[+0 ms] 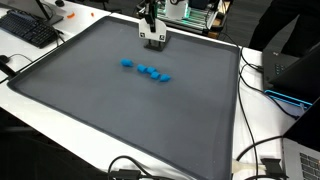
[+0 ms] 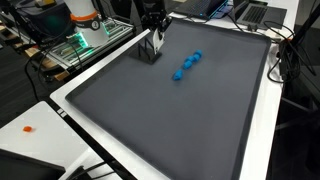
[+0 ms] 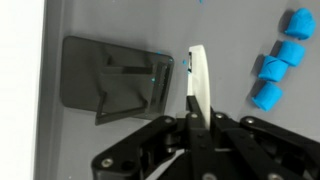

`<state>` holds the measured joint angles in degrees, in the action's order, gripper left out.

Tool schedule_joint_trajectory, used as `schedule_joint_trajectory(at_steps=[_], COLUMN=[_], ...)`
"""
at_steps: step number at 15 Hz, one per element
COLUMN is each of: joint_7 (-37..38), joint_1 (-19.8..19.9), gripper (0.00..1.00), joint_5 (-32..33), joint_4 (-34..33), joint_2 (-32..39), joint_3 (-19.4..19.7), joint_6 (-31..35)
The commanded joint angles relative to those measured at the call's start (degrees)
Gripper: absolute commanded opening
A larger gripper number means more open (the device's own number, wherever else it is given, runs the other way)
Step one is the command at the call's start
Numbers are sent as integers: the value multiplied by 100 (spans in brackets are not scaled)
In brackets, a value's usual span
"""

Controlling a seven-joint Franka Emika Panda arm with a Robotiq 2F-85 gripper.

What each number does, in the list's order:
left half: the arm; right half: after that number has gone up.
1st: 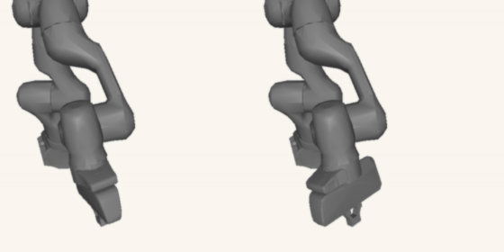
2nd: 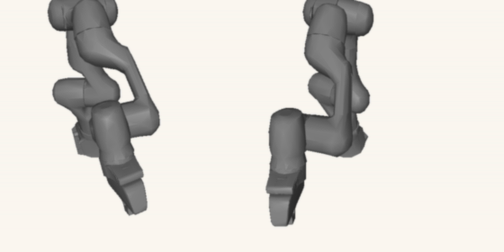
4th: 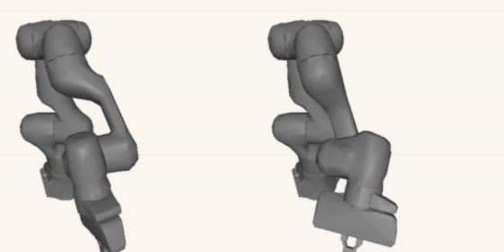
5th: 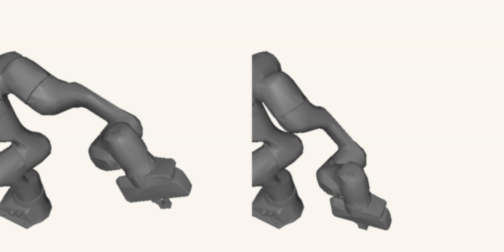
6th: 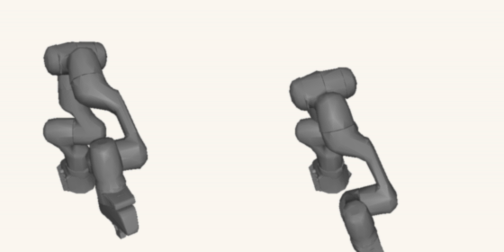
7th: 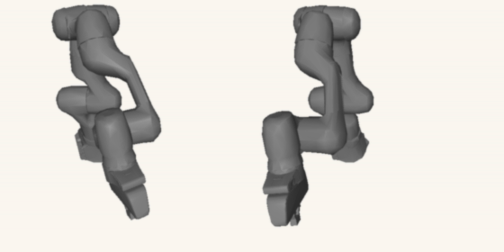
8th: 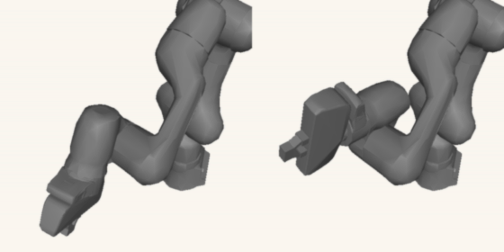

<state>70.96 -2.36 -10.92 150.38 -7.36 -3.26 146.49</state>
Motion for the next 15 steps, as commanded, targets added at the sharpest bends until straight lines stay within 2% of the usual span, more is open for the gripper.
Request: schedule_joint_trajectory(at_steps=[1,7,8,10,15], joint_7=[624,285,238,138,43], joint_1=[47,-93,-85,-100,-27], gripper=[1,1,1,1,1], joint_5=[-247,-1236,-1316,-1463,-1191], joint_4=[573,893,678,692,680], joint_2=[-277,-213,-16,35,263], joint_3=[-87,10,12,2,-32], joint_6=[499,759,750,916,1125])
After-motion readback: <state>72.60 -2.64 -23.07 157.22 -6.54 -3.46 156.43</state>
